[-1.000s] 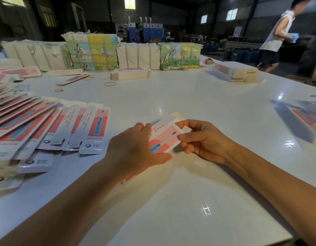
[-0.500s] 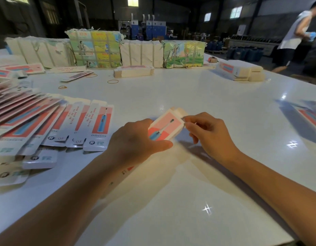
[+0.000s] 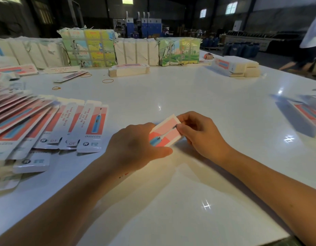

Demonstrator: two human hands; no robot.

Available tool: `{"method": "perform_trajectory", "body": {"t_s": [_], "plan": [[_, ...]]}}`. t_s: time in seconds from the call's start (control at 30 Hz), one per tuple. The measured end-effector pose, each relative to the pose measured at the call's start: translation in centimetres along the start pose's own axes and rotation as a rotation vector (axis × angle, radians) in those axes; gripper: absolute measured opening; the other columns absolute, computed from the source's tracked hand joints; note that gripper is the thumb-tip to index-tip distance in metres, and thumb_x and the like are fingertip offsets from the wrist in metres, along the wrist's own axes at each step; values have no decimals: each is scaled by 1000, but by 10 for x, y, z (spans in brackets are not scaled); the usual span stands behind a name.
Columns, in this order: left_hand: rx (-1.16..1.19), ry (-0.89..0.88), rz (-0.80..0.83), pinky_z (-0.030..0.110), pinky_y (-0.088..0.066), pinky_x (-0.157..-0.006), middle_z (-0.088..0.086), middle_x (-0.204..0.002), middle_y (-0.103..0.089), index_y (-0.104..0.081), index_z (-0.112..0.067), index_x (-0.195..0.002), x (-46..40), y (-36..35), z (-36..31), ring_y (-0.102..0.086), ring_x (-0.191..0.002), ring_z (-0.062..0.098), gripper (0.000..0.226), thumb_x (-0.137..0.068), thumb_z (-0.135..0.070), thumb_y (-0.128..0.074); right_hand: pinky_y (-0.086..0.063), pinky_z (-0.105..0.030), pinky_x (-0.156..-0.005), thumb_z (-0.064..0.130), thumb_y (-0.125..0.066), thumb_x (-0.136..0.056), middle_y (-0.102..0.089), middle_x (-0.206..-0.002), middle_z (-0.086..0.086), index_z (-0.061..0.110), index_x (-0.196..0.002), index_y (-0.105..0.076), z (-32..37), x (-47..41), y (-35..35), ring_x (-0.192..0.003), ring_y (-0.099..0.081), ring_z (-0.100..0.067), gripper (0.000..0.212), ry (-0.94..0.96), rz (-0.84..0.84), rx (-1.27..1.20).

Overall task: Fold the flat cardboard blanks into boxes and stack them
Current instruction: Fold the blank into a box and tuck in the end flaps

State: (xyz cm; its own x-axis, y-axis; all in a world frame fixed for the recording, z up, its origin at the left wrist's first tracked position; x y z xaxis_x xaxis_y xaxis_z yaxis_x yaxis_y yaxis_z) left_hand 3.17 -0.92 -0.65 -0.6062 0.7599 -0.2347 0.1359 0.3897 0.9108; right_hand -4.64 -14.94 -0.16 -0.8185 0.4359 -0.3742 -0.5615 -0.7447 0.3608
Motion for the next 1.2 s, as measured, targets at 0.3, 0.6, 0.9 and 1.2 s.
{"method": "perform_trajectory", "body": {"t_s": [0.3,0.6,0.9,1.2], "plan": [[-149,-32,6,12,-35,-58,-10,-116,-60,-44,-32,-125,4,-3,-9,-51,-75,9,65,-74,-70,-55,-44,-33,-64,7,-48,-93,-60,-73,1,15,-84,-49,5,6,-6,-66,-53,-15,12,63,117,241],[-62,-3,-41,18,-43,-66,-9,-123,-58,-44,-29,-126,7,5,-6,-57,-85,11,73,-68,-74,-46,-41,-12,-65,6,-54,-93,-57,-91,5,34,-83,-64,10,-1,2,-72,-52,-1,31,82,9,78],[-69,35,-63,24,-48,-72,-11,-116,-60,-45,-34,-123,4,2,-7,-55,-84,10,60,-75,-69,-55,-55,-27,-79,-1,-53,-92,-70,-87,10,26,-98,-67,12,5,3,-82,-65,-11,31,85,-95,1],[-78,31,-112,17,-37,-62,-9,-112,-59,-44,-27,-124,4,6,-8,-48,-78,8,80,-61,-75,-36,-52,-17,-85,17,-57,-94,-68,-98,19,26,-118,-63,16,10,5,-84,-65,3,26,81,-170,-20]]}}
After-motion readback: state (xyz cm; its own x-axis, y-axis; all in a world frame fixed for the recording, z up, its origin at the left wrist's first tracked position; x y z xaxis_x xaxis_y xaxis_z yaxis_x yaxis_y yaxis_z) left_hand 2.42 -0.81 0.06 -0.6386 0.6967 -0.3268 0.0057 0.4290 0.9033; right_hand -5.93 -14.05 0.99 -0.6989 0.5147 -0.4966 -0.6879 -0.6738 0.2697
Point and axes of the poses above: each hand's wrist, its own x-axis away from the middle knuckle, its own y-axis out of the back of the hand, z = x × y, the point moved 8 cm from there along -x, towards the middle knuckle
